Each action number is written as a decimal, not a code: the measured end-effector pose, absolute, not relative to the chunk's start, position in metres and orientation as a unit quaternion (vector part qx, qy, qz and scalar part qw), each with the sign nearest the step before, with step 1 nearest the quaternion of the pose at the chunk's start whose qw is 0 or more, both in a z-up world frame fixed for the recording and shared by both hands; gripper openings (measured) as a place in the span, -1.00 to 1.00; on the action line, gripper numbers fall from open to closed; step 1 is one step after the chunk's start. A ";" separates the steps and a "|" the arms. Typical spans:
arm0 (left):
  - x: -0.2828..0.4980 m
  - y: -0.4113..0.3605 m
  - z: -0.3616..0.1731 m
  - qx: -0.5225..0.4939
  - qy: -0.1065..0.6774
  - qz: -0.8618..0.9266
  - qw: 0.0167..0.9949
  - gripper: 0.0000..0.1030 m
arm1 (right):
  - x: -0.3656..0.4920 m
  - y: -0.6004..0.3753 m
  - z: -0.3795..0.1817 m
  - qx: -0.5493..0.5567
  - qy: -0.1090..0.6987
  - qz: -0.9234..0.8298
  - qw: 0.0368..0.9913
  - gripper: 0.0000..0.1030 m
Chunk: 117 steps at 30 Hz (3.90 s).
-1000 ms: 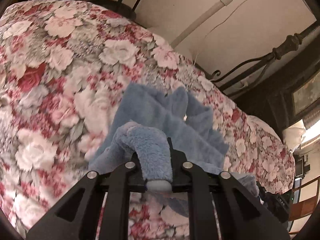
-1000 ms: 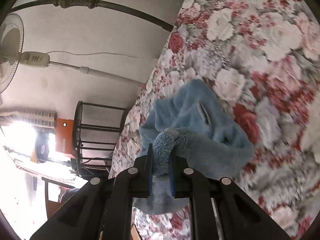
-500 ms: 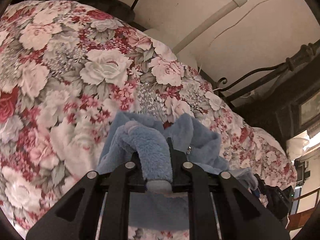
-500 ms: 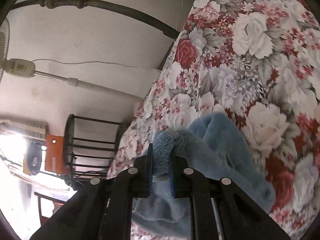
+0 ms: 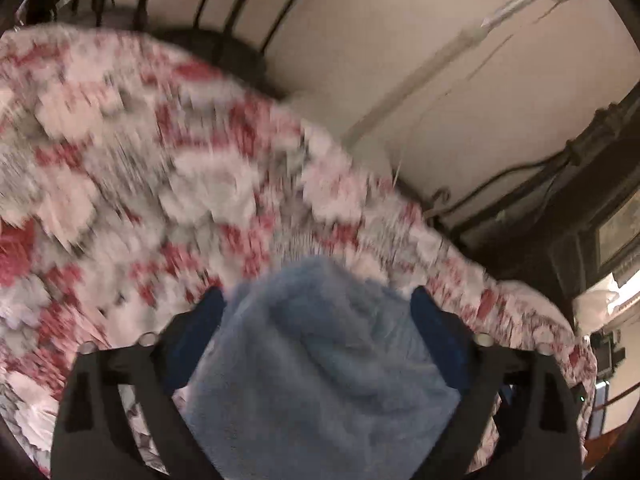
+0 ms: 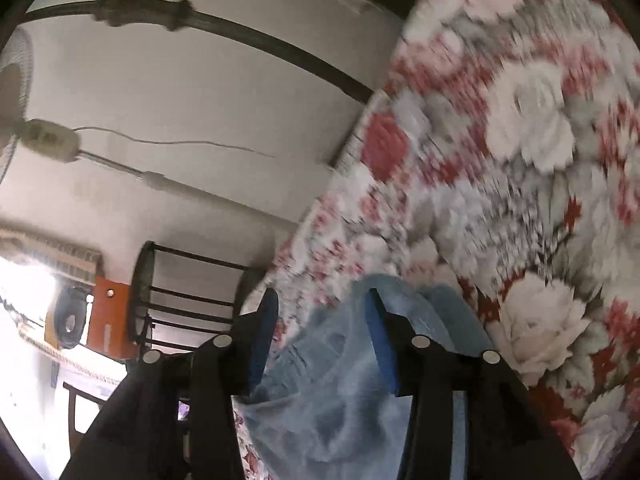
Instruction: Fold small clothes
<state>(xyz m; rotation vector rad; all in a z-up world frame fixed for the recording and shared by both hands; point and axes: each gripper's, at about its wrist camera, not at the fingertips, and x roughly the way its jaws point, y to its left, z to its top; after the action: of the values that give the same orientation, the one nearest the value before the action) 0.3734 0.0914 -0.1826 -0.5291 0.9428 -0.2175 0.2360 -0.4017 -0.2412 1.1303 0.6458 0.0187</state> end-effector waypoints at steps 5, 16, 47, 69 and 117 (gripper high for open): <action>0.377 0.074 -0.200 -0.199 0.494 -0.115 0.838 0.79 | 0.244 -0.370 -0.230 0.420 0.360 0.009 0.833 -0.59; 0.379 0.012 -0.259 0.024 0.545 -0.045 0.837 0.80 | 0.296 -0.296 -0.284 0.281 0.500 0.047 0.818 -0.99; 0.375 0.024 -0.250 -0.029 0.568 -0.065 0.820 0.80 | 0.318 -0.230 -0.249 0.234 0.457 0.101 0.852 -0.90; 0.386 0.082 -0.261 -0.081 0.576 0.023 0.813 0.92 | 0.295 -0.248 -0.265 0.280 0.458 0.052 0.842 -0.90; 0.443 0.056 -0.296 -0.062 0.578 0.028 0.813 0.92 | 0.323 -0.362 -0.322 0.403 0.444 -0.055 0.798 -0.86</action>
<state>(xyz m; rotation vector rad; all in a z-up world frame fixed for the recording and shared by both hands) 0.4434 0.0555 -0.2960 -0.1323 1.2333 0.0594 0.3227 -0.3623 -0.3219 0.8646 0.9541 -0.1175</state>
